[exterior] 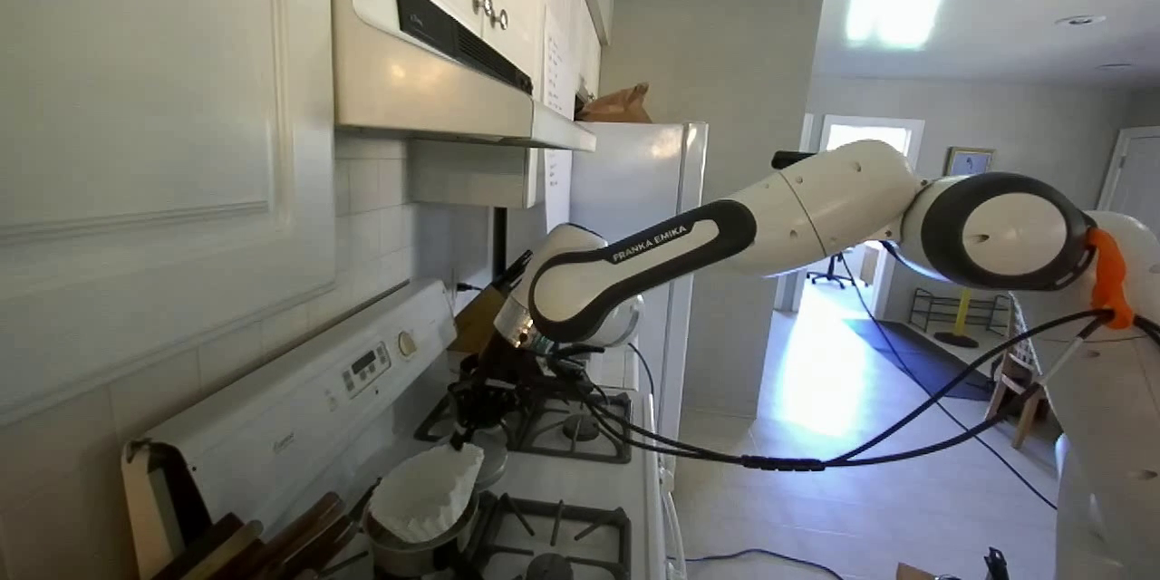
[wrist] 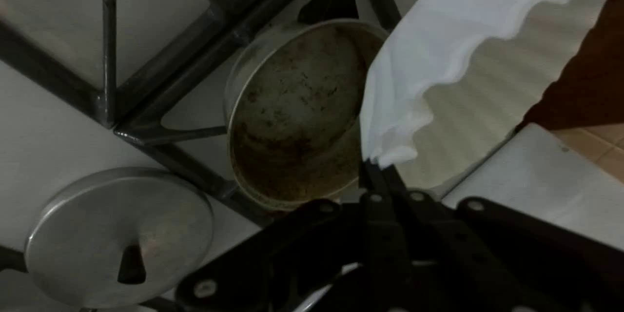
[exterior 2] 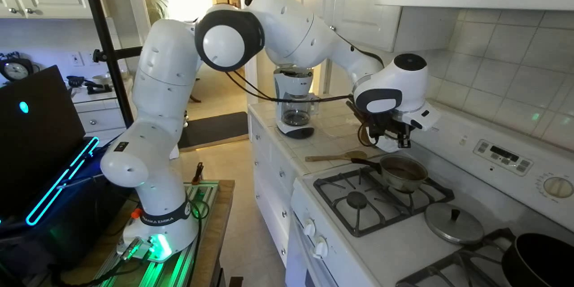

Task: Remove the bowl from the plate and replace it with a lid

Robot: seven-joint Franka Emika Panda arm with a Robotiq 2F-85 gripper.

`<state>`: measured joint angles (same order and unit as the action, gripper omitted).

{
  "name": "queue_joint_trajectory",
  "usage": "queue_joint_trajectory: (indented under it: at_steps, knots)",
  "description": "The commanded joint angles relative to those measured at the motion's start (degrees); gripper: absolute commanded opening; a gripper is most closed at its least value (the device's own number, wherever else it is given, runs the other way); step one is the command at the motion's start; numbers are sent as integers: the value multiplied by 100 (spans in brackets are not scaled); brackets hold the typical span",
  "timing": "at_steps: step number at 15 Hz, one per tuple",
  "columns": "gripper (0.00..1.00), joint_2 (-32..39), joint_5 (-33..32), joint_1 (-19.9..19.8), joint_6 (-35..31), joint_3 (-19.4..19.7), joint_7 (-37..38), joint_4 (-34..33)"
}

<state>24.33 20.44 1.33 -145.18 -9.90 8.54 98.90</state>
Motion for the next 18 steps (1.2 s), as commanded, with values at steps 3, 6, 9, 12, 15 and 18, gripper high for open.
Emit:
queue_joint_trajectory:
  at_steps: [3, 6, 9, 12, 15, 18]
  knots:
    - [0, -219, 274, 70, -62, -284, -655, 638]
    - [0, -165, 290, 152, -113, -419, -762, 745]
    - [0, -64, 311, 251, -370, -535, -867, 826]
    - [0, 87, 320, 392, -1099, -634, -904, 940]
    - [0, 311, 267, 532, -1930, -741, -712, 1009]
    - [0, 529, 184, 695, -2403, -793, -387, 1018]
